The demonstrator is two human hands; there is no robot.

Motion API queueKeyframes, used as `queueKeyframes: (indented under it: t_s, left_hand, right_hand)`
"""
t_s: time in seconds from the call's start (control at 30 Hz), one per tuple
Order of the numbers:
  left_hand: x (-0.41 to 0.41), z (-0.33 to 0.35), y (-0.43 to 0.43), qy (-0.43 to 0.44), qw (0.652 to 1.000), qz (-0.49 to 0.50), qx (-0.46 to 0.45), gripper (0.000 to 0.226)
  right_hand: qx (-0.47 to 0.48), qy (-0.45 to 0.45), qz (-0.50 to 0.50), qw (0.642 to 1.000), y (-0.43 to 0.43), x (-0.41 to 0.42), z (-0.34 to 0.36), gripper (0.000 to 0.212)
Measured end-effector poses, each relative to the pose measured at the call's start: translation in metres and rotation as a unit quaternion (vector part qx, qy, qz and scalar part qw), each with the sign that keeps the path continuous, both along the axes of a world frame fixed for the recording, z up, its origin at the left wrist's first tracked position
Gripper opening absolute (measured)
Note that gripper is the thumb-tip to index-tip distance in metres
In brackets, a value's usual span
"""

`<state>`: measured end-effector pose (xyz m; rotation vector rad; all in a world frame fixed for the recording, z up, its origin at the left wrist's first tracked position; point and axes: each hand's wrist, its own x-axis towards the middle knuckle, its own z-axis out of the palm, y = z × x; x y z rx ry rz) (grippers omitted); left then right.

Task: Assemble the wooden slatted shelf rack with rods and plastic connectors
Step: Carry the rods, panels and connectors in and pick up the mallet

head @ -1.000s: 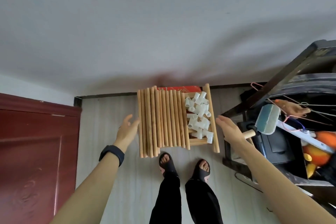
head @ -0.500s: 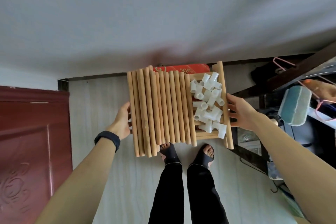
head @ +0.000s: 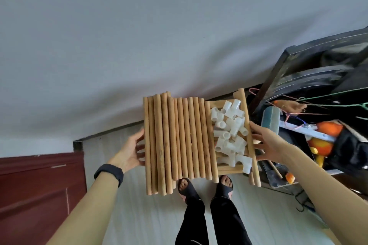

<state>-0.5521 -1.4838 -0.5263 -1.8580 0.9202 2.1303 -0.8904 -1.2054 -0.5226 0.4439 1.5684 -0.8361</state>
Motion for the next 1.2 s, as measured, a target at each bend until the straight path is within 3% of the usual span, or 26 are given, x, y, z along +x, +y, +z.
queueKeyframes:
  t_s: [0.2, 0.43, 0.63, 0.77, 0.9, 1.2]
  left_hand:
    - [-0.096, 0.126, 0.021, 0.064, 0.989, -0.136, -0.007, 0.064]
    - [-0.234, 0.227, 0.120, 0.095, 0.929, -0.353, -0.048, 0.068]
    - [-0.352, 0.263, 0.294, 0.098, 0.869, -0.473, -0.105, 0.079]
    - [-0.413, 0.270, 0.425, 0.112, 0.833, -0.534, -0.096, 0.075]
    - [-0.466, 0.272, 0.549, 0.113, 0.800, -0.583, -0.085, 0.096]
    - [-0.554, 0.294, 0.793, 0.143, 0.681, -0.713, -0.088, 0.083]
  right_hand:
    - [-0.038, 0.048, -0.104, 0.993, 0.102, -0.004, 0.112, 0.071]
    - [-0.072, 0.103, -0.240, 0.963, 0.272, -0.008, 0.197, 0.073]
    - [-0.067, 0.149, -0.348, 0.923, 0.449, -0.011, 0.231, 0.065]
    - [-0.056, 0.176, -0.403, 0.896, 0.571, -0.007, 0.248, 0.067]
    - [-0.044, 0.212, -0.441, 0.871, 0.679, 0.007, 0.270, 0.068]
    - [0.001, 0.250, -0.560, 0.790, 0.854, 0.044, 0.290, 0.058]
